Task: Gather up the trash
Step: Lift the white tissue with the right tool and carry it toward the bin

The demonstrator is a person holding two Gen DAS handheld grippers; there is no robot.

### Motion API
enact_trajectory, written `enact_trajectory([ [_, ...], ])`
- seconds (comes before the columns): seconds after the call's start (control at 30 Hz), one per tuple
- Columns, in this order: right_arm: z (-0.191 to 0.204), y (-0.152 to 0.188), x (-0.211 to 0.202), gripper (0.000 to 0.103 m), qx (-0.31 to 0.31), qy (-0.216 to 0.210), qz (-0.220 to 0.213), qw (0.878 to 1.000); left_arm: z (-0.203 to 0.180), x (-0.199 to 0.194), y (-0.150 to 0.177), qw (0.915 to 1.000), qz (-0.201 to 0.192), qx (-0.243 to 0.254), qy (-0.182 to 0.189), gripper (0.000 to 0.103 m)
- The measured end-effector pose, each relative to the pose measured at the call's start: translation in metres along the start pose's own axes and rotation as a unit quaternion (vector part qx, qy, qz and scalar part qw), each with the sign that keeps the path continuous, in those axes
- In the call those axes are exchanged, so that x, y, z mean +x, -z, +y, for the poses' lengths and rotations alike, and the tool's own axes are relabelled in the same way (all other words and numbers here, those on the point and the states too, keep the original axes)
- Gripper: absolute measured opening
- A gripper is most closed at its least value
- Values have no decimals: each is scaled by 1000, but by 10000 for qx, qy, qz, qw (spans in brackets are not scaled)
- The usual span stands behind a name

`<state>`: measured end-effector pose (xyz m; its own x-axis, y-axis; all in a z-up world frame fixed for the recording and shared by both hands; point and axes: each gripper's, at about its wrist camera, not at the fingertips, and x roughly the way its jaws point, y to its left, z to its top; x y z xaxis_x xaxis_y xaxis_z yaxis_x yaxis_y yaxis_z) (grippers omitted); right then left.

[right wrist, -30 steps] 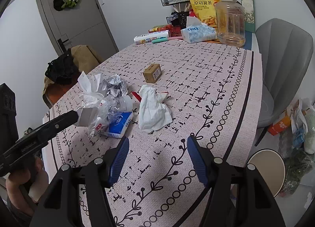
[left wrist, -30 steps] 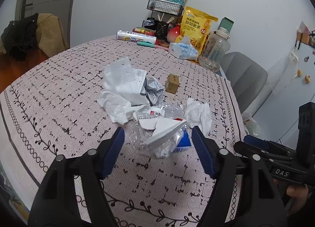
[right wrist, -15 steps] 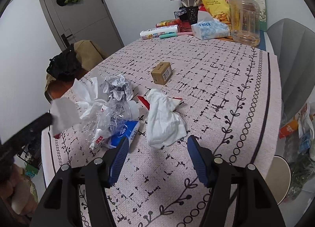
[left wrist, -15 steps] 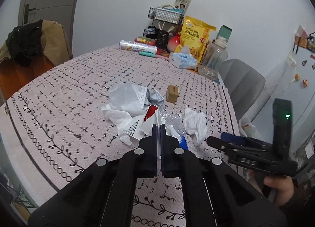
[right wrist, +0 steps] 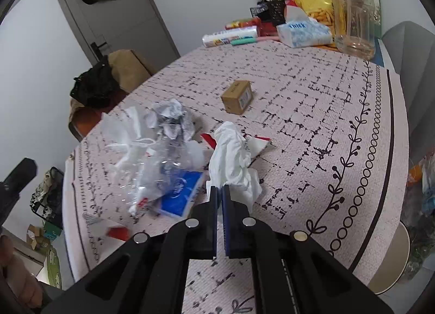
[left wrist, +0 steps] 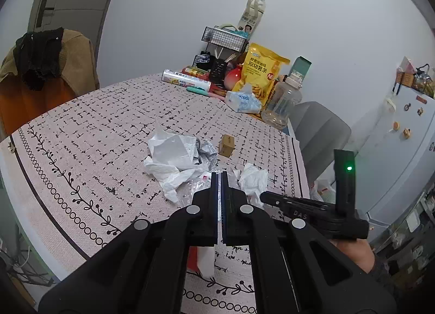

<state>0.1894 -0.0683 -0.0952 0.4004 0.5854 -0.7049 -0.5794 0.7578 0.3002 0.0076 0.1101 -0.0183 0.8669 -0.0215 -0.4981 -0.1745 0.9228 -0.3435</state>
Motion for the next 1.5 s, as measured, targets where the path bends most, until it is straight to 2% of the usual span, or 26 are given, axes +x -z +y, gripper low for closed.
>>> enact_trajectory([
  [0.17, 7, 8, -25, 3, -125, 20, -202, 9997, 5, 5, 9, 9998, 99, -19, -154, 3],
  [0.23, 5, 14, -32, 3, -102, 29, -211, 9997, 10, 17, 19, 9987, 469, -57, -169, 20],
  [0.27, 3, 17, -35, 3, -77, 25, -203, 9998, 11, 21, 23, 9981, 577, -48, -209, 48],
  [0.3, 1, 20, -37, 3, -48, 15, -195, 9998, 11, 24, 28, 9978, 602, -6, -270, 64],
  [0.37, -1, 25, -41, 3, -11, 15, -201, 9998, 7, 30, 35, 9969, 678, 131, -371, 66],
  [0.43, -2, 29, -45, 3, 5, 32, -216, 9998, 4, 42, 43, 9946, 854, 277, -515, 73],
  [0.57, -2, 33, -52, 3, -25, 18, -251, 9997, 4, 65, 57, 9888, 1266, 400, -689, 75],
  [0.7, -3, 35, -58, 3, -55, 8, -283, 9996, 5, 75, 66, 9843, 1407, 501, -944, 78],
  [0.83, -5, 37, -60, 3, -41, 5, -274, 9996, 2, 78, 69, 9826, 1408, 631, -1037, 77],
  [0.87, -5, 38, -61, 3, -36, 7, -276, 9996, 2, 78, 70, 9823, 1403, 650, -1062, 66],
  [0.9, -5, 38, -62, 3, -34, 5, -282, 9996, 2, 79, 70, 9812, 1426, 672, -1110, 50],
  [1.03, -3, 37, -66, 3, -57, 9, -324, 9995, 5, 74, 67, 9823, 1406, 627, -1069, 30],
  [1.3, 1, 35, -78, 3, -115, 15, -443, 9990, 4, 51, 54, 9890, 1087, 487, -877, 20],
  [1.33, 2, 35, -81, 3, -124, 18, -465, 9988, 2, 48, 52, 9898, 1050, 473, -837, 3],
  [1.5, -1, 34, -90, 3, -109, 72, -557, 9984, -9, 39, 41, 9922, 864, 522, -736, 3],
])
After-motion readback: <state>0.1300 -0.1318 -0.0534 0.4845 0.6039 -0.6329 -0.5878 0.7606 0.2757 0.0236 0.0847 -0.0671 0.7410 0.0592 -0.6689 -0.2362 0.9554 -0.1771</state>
